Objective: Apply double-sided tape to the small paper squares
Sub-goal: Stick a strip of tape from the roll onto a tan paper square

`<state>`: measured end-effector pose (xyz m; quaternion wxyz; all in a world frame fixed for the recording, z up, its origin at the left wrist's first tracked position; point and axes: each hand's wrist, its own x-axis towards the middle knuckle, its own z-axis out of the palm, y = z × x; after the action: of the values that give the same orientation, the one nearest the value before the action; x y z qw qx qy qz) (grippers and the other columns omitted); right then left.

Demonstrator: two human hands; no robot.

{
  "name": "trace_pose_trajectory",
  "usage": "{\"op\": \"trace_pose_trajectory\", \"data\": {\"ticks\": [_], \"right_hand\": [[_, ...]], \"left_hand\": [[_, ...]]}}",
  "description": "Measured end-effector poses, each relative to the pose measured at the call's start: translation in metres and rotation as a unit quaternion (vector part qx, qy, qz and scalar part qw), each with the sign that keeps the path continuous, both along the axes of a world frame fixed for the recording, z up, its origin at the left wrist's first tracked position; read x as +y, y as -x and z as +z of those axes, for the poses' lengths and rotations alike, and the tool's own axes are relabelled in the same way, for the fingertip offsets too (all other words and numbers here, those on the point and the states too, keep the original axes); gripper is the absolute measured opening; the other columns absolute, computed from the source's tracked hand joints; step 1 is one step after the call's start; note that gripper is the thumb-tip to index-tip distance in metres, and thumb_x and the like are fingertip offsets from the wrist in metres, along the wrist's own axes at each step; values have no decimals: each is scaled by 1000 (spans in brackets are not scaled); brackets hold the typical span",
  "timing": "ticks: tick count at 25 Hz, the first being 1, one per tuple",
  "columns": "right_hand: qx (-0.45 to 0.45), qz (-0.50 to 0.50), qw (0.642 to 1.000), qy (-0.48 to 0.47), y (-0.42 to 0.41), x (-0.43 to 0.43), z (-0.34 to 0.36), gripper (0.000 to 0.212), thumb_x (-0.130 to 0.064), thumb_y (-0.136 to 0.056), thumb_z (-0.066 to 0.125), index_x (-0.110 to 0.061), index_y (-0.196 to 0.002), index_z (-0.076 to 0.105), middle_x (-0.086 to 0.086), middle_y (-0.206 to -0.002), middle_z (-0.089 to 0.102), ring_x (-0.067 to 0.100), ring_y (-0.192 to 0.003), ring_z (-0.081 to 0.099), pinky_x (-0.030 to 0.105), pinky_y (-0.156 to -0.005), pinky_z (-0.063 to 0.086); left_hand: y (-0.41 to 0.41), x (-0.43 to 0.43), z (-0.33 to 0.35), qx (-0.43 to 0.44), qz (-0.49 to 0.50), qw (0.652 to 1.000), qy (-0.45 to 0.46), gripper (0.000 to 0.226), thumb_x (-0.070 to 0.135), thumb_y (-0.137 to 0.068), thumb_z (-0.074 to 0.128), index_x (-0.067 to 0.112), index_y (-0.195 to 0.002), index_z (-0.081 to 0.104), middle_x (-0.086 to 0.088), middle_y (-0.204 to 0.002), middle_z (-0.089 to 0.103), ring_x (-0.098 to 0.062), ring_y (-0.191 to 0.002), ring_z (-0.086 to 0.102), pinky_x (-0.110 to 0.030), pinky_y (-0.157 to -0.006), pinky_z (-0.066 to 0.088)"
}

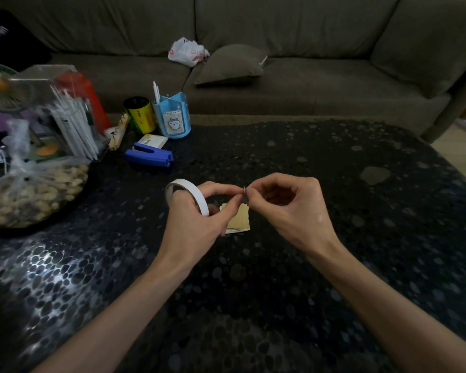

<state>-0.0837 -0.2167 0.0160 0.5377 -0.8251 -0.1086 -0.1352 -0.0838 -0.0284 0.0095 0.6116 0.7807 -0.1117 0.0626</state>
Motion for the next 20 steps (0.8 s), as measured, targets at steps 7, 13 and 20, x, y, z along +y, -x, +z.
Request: {"op": "trace_pose_trajectory", "data": {"ticks": [7, 13, 20], "right_hand": [[-7, 22, 999, 30, 0, -2, 1, 11, -18, -93, 79, -19, -104, 81, -9, -93, 79, 7, -91, 75, 28, -83, 62], [-35, 18, 998, 59, 1, -2, 1, 11, -17, -93, 78, -18, -104, 80, -10, -92, 77, 7, -89, 74, 26, -81, 61], [-30, 14, 998, 52, 2, -1, 1, 7, -17, -93, 78, -19, -99, 78, -10, -88, 75, 7, -85, 73, 22, -77, 59]], "left_hand": [[2, 1, 0, -14, -3, 1000, -17, 17, 17, -89, 77, 27, -102, 77, 5, -97, 74, -12, -58, 65, -20, -55, 53], [0, 2, -2, -16, 2, 1000, -24, 14, 16, -90, 78, 22, -103, 78, 2, -94, 75, -8, -61, 66, -19, -54, 52], [-2, 1, -4, 2, -6, 1000, 0, 15, 18, -89, 79, 18, -104, 78, -1, -82, 76, -10, -54, 64, -20, -54, 51]]}}
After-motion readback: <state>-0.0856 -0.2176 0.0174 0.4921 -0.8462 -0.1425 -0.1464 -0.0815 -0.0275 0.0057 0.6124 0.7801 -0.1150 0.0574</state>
